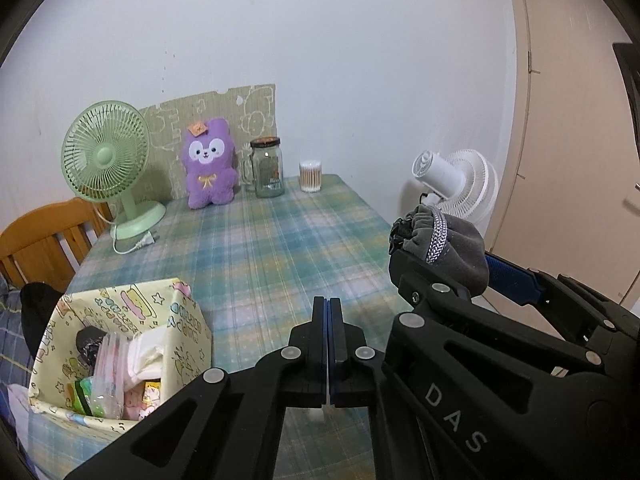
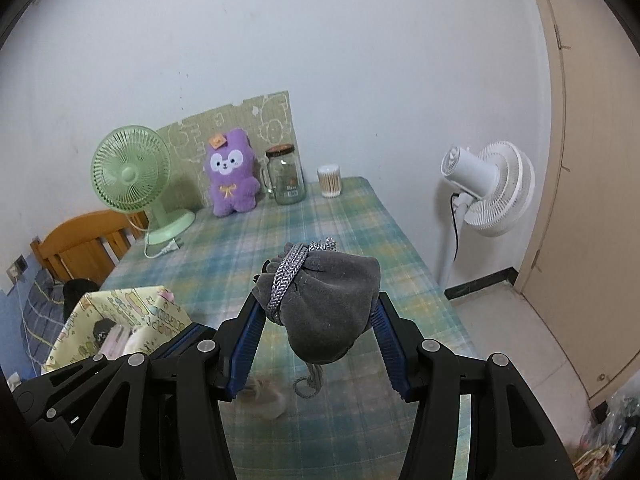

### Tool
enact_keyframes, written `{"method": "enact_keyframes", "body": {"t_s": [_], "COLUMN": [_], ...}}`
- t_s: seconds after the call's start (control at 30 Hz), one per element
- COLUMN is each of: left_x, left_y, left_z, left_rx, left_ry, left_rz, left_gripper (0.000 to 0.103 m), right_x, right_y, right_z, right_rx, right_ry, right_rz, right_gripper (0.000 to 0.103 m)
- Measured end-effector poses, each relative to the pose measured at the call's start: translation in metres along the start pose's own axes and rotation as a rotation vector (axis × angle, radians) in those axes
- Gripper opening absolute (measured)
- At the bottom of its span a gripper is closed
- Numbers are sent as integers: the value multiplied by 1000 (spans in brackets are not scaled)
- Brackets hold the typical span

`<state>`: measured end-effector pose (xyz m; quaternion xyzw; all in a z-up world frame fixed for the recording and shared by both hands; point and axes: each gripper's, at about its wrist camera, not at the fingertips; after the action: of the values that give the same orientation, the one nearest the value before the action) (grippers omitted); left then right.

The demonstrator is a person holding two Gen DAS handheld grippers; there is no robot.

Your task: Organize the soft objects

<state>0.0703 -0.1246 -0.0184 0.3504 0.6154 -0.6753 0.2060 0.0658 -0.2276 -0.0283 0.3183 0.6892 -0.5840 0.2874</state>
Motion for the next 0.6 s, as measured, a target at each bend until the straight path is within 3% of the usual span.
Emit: {"method": "enact_keyframes", "body": {"t_s": [0.27,0.3,0.33,0.37,0.47,0.6], "left_x": [10,13,15,16,21,27], "left_y": [11,15,18,19,25,30], "left_z": [-1,0,0,1,3,9], "left_rx": [16,21,25,26,36,44], "left_ry": [-11,-12,-11,-12,-11,-6], "left_rz": [-42,-56,-67,-73,-92,-110], "left_gripper": [0,5,20,27,38,65], "right_x": [9,12,14,15,21,29], "right_y": [11,14,16,18,23,27], "right_z": [3,5,5,5,9,15], "right_rx": [5,9,12,14,20,28], "right_ry": [7,8,8,9,12,17], "right_rz": [-39,-48,-56,-62,-80,-92], "right_gripper": [58,58,58,58,58,58]}}
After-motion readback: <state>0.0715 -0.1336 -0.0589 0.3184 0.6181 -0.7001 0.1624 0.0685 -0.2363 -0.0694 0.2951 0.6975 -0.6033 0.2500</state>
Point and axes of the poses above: each gripper's, at about its wrist camera, not at the fingertips, and y roughly the way its jaws point, z to its right, x to its underside, and after that the axes turned 9 degrees about -z, right-handed
